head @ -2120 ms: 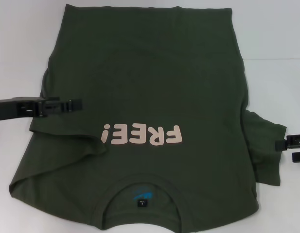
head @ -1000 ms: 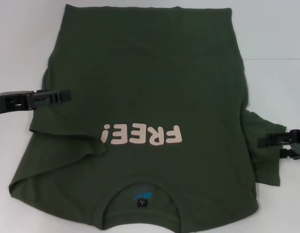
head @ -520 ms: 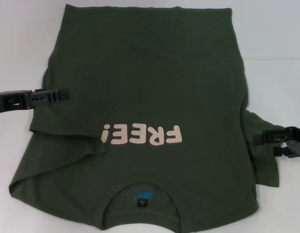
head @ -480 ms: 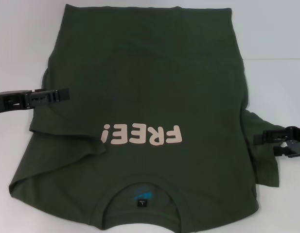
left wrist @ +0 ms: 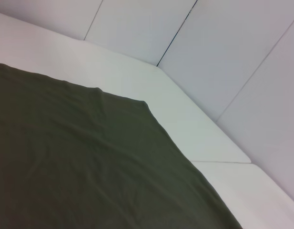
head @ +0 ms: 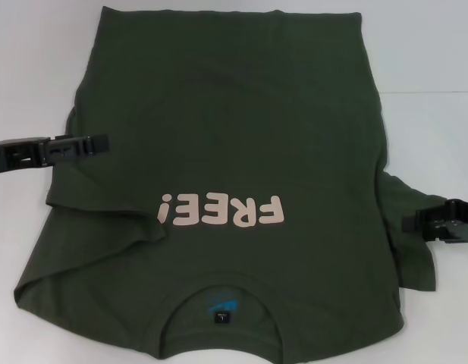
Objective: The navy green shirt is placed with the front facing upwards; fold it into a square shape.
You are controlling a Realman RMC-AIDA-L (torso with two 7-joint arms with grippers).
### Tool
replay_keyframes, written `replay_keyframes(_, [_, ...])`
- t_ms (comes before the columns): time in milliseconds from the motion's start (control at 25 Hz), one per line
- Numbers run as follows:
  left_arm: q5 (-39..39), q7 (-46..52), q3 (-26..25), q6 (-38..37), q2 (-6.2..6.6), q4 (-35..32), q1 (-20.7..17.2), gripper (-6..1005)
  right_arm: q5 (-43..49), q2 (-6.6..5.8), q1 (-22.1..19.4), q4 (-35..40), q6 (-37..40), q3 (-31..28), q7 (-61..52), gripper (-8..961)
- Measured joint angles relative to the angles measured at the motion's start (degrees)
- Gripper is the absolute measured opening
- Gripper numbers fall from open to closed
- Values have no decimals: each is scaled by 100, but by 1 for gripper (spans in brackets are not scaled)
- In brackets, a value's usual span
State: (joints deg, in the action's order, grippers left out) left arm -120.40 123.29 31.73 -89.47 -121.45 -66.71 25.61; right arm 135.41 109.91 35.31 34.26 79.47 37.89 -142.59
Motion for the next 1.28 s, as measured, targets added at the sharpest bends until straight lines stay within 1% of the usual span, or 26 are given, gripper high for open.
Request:
replay_keyframes(80, [54,2,0,0,4,0,-26,922,1,-1,-2,17,0,3,-3,555])
replay_keyframes(640, [96,-7,0,0,8,0,-59,922,21,-30,-51,-7,-23,122,-13,73])
replay_keyframes(840, [96,-18,0,0,8,0,-70,922,60,-31,-57,-1,-28,114,-15,31])
replay_keyframes(920, [96,-15,0,0,8,0,-80,921,156,-37,-79,43,-33,80,-38,31])
replay_keyframes(1080, [122,-5,-1,-17,10,0,-125,920,232,-108,-245,240,-193,-43,-158,30])
replay_keyframes(1280, [166,-5,-40,-30,15,0,-151,919,226,-144,-350,417,-264,-241,-113,30])
